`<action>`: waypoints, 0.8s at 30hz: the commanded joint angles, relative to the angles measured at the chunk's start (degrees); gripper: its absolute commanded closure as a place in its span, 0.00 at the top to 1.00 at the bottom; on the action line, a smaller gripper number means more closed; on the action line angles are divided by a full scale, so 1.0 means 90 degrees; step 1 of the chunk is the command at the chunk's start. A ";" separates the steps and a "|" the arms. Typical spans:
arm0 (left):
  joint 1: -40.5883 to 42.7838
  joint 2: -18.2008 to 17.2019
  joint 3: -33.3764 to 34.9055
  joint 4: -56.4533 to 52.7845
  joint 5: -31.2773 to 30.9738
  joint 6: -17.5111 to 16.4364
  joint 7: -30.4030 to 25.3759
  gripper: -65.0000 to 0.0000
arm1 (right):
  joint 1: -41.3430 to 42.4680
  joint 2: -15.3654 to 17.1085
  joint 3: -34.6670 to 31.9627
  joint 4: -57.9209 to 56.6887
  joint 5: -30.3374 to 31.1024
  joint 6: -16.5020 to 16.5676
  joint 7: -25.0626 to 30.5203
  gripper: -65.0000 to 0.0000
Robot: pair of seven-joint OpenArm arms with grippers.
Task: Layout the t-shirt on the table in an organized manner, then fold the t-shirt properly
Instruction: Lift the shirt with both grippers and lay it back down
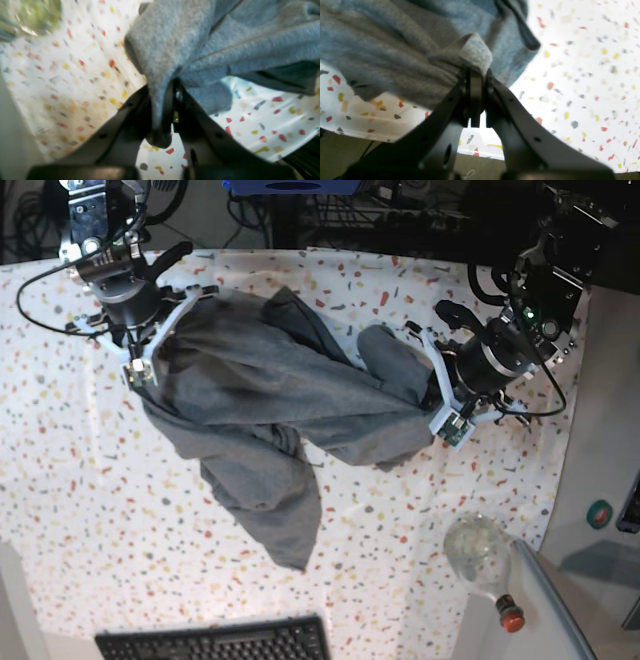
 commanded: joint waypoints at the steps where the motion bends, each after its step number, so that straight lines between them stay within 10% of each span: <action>1: -0.0261 -0.0048 -0.0009 0.0243 0.0012 0.0055 -0.0029 0.00 | -0.0008 0.0016 0.0014 0.0184 0.0015 -0.0016 0.0135 0.00; 8: -0.1707 0.0714 0.0636 0.0146 0.0031 0.0055 0.0528 0.00 | 0.0324 0.0065 0.0297 0.0252 0.0005 -0.0025 0.1512 0.00; 17: -0.4119 0.1974 0.0685 -0.2199 0.0031 0.0055 0.0450 0.00 | 0.3694 0.0475 0.0942 -0.0617 0.0025 0.0180 0.0731 0.00; 24: -0.5604 0.2805 0.0685 -0.5725 0.0207 0.0055 -0.1503 0.00 | 0.6409 0.0895 0.0991 -0.4232 0.0015 0.0453 0.0750 0.00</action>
